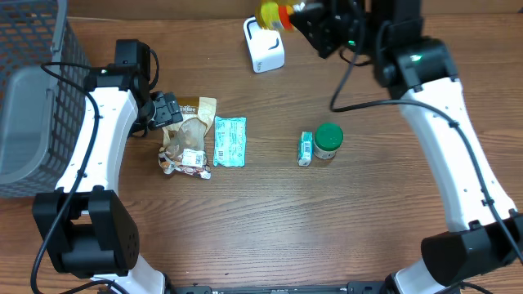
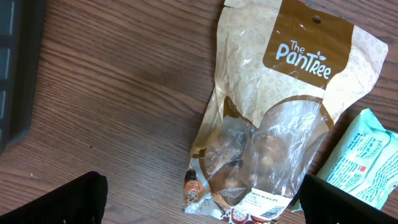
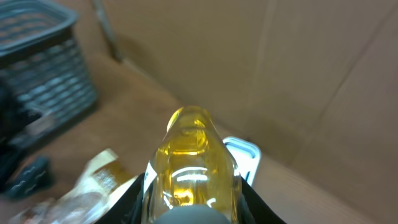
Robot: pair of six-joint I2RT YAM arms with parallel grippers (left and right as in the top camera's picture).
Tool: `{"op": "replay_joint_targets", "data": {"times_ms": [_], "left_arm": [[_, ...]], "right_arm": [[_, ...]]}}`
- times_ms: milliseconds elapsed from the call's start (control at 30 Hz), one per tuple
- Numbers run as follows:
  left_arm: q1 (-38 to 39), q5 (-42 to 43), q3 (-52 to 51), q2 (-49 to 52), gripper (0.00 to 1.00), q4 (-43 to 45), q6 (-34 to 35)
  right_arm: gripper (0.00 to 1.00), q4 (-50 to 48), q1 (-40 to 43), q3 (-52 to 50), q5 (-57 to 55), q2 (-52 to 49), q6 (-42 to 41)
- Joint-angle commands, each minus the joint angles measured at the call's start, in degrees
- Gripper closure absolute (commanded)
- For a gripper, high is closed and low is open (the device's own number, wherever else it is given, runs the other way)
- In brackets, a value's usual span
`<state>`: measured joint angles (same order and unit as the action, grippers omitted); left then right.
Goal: Scan the item barcode
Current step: 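Present the yellow bottle's barcode to the white scanner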
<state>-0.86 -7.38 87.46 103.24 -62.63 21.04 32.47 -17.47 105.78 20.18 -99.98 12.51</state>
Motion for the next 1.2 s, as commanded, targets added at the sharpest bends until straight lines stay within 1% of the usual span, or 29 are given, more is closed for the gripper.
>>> {"op": "replay_joint_targets", "data": {"times_ms": [0,67,100,167,333,400,433,533,600,733,833,933,1167], "left_arm": [[-0.24,-0.52,-0.42,0.57,0.00,-0.09,0.39],[-0.24,-0.52,-0.42,0.57,0.01,-0.09,0.39],[-0.24,-0.52,-0.42,0.57,0.00,-0.09,0.39],[-0.24,-0.52,-0.42,0.57,0.00,-0.09,0.39],[-0.22,-0.52,-0.42,0.57,0.00,-0.09,0.39],[-0.24,-0.52,-0.42,0.57,0.00,-0.09,0.39],[-0.24,-0.52,-0.42,0.57,0.00,-0.09,0.39],[-0.24,-0.52,-0.42,0.57,0.00,-0.09,0.39],[-0.24,-0.52,-0.42,0.57,0.00,-0.09,0.39],[-0.24,-0.52,-0.42,0.57,0.00,-0.09,0.39],[-0.24,-0.52,-0.42,0.57,0.01,-0.09,0.39],[-0.22,-0.52,-0.42,0.57,0.00,-0.09,0.39],[-0.24,-0.52,-0.42,0.57,0.00,-0.09,0.39]], "right_arm": [[0.81,-3.82,-4.92,0.72,-16.81,-2.21,4.24],[0.81,-5.57,-6.93,0.72,-22.82,-3.96,7.19],[0.81,-7.21,-8.31,0.72,-27.19,-5.86,10.45],[0.81,-9.55,-9.62,0.72,-31.04,-9.20,16.28],[0.80,-15.96,-10.16,0.72,-33.40,-17.53,24.74],[0.79,-19.52,-10.16,0.72,-36.98,-20.70,27.30],[0.77,-21.03,-10.16,0.72,-38.53,-21.68,27.52],[0.76,-24.74,-10.16,0.72,-41.99,-23.96,28.55],[0.76,-27.19,-10.16,0.72,-42.21,-25.03,29.86],[0.74,-31.17,-10.16,0.72,-42.03,-26.29,29.97],[0.74,-32.22,-10.19,0.72,-42.01,-28.00,33.09],[0.74,-32.94,-10.23,0.72,-42.01,-29.11,34.29],[0.74,-34.36,-10.45,0.72,-41.99,-29.59,34.29]]}}
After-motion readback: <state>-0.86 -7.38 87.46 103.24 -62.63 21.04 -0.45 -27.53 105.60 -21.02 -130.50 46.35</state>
